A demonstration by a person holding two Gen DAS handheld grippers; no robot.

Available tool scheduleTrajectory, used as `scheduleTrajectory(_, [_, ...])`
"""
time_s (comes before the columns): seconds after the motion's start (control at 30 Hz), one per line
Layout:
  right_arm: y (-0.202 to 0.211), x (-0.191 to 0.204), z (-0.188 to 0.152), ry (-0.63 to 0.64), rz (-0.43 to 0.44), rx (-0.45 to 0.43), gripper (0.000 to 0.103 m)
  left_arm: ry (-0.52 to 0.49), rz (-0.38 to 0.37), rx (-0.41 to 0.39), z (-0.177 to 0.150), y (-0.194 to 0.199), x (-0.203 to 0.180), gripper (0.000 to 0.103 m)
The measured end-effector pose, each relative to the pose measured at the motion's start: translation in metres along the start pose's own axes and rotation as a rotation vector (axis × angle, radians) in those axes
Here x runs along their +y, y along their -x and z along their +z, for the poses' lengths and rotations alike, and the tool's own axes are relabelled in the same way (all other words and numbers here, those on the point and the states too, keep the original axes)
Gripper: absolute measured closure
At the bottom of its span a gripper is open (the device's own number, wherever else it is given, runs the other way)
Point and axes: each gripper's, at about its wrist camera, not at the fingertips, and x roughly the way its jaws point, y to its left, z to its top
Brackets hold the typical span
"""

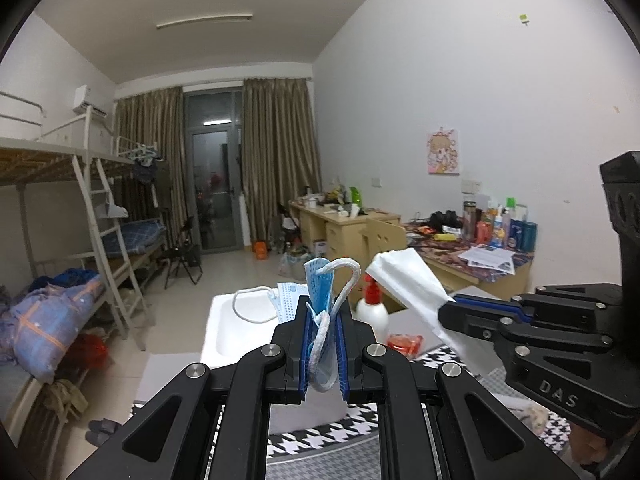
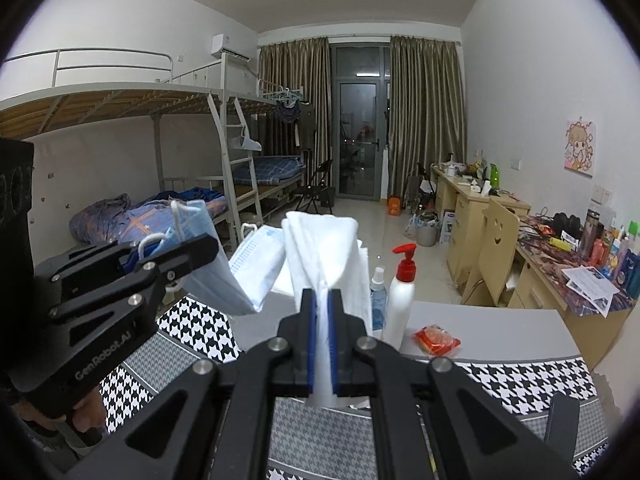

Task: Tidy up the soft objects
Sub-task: 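Carry the blue mask and white tissue over the white foam box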

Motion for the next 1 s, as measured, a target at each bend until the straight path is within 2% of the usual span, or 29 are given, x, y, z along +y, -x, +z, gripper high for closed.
scheduleTrajectory(0.43, [-0.013,0.008,0.015,0.026,-0.06,-0.03,0.095,0.037,0.117,0.013,0.006,-0.025,0.021,0.091])
scheduleTrajectory(0.77, [-0.028,0.01,0.026,0.036,-0.053,-0.01,0.095,0.043,0.119,-0.002,0.019,-0.036,0.028,0.091])
scheduleTrajectory(1.0, [-0.041,0.006,0.035,0.004,-0.045,0.008,0.095,0.055,0.118,0.021,0.02,-0.053,0.037,0.091])
